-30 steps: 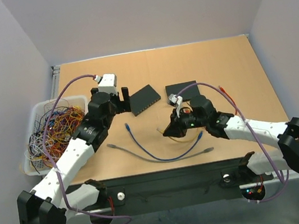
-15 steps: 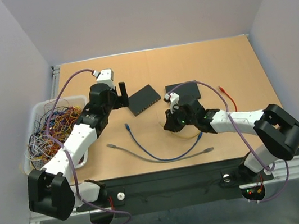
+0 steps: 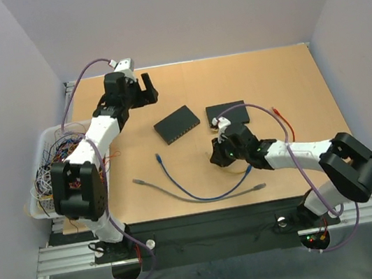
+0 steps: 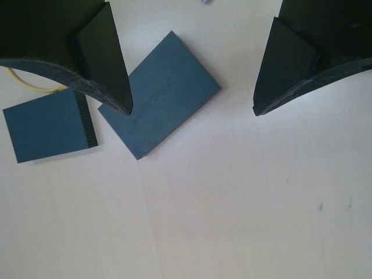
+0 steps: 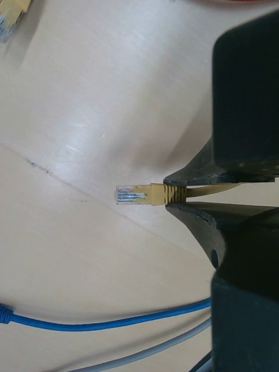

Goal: Insert the plug into the switch port

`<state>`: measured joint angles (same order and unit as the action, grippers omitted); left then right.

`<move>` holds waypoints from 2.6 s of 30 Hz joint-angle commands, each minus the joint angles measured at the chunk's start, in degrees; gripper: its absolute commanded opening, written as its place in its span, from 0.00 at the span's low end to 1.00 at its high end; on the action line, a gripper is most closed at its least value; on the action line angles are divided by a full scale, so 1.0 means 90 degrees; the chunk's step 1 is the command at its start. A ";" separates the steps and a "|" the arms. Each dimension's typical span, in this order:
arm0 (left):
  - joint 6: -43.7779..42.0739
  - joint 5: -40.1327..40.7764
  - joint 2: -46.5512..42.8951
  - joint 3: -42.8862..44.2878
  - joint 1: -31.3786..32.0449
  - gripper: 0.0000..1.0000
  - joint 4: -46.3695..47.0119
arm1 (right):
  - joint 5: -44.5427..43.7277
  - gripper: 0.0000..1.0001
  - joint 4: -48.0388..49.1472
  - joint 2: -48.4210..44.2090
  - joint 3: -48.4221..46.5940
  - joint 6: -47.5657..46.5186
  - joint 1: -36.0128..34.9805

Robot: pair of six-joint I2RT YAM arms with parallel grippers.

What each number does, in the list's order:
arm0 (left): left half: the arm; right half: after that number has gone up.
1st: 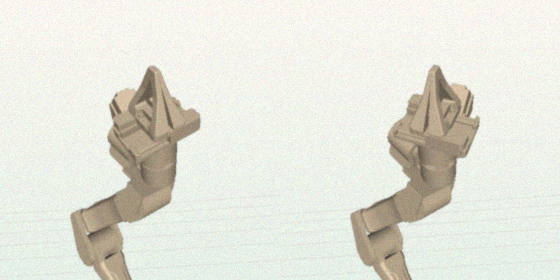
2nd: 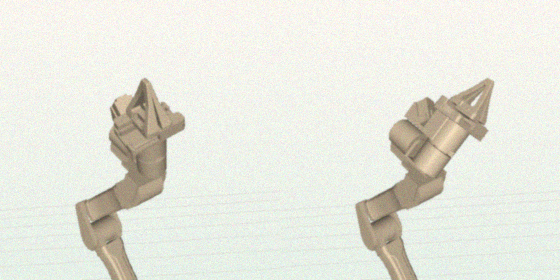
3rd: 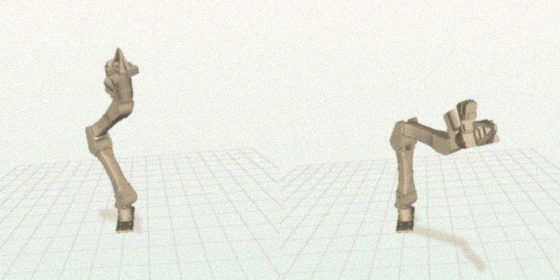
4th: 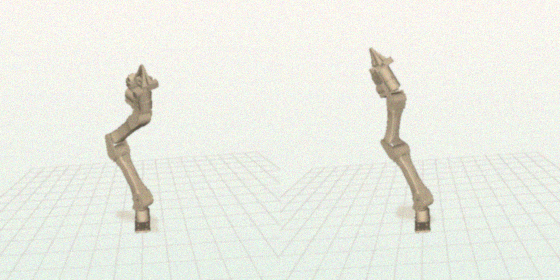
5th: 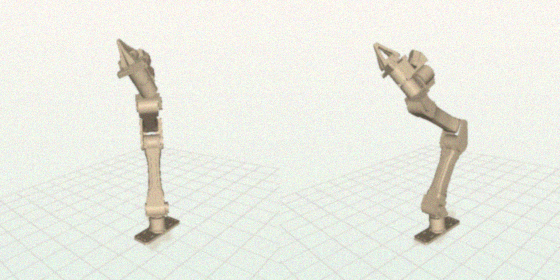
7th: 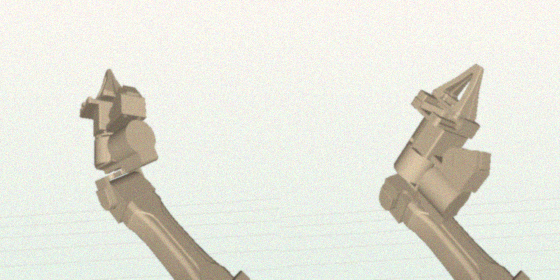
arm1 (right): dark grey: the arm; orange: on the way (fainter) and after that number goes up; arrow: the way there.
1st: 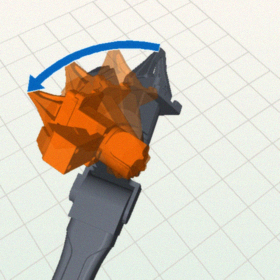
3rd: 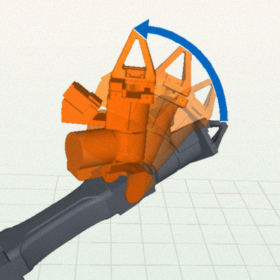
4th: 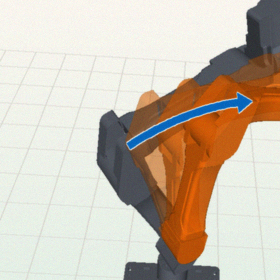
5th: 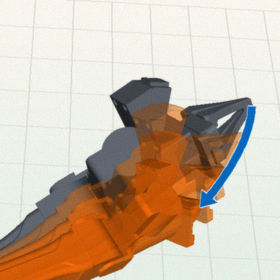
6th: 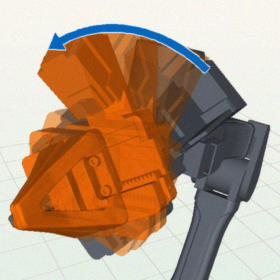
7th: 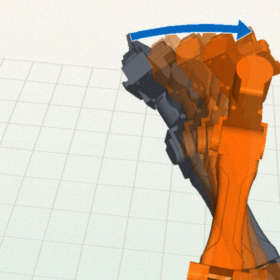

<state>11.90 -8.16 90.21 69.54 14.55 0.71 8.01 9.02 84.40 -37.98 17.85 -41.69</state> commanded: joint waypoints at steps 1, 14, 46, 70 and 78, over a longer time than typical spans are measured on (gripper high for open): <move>-0.0052 -0.0948 0.1067 0.1139 0.0015 0.95 0.0058 | -0.0333 0.01 0.0053 -0.0568 0.0322 0.0292 -0.0045; -0.0306 -0.1702 0.3531 0.2216 0.0092 0.92 0.0155 | -0.0783 0.00 -0.0426 -0.2345 0.1094 0.0780 -0.0055; 0.0406 0.0008 0.0797 -0.2012 0.1050 0.91 0.2898 | -0.1015 0.00 -0.0973 -0.1508 0.0549 0.0850 -0.0123; 0.0797 -0.1642 0.1343 -0.3420 0.0532 0.88 0.6571 | -0.1789 0.00 -0.1061 0.0817 -0.1395 -0.0010 -0.0348; 0.0836 -0.1739 0.1636 -0.3517 0.0542 0.88 0.6874 | -0.1749 0.01 -0.1051 0.1686 -0.2069 -0.0235 -0.0514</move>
<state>19.18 -22.00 103.88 38.94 19.16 57.87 -7.33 -2.52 97.38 -53.15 17.58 -45.25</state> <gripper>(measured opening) 0.884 0.174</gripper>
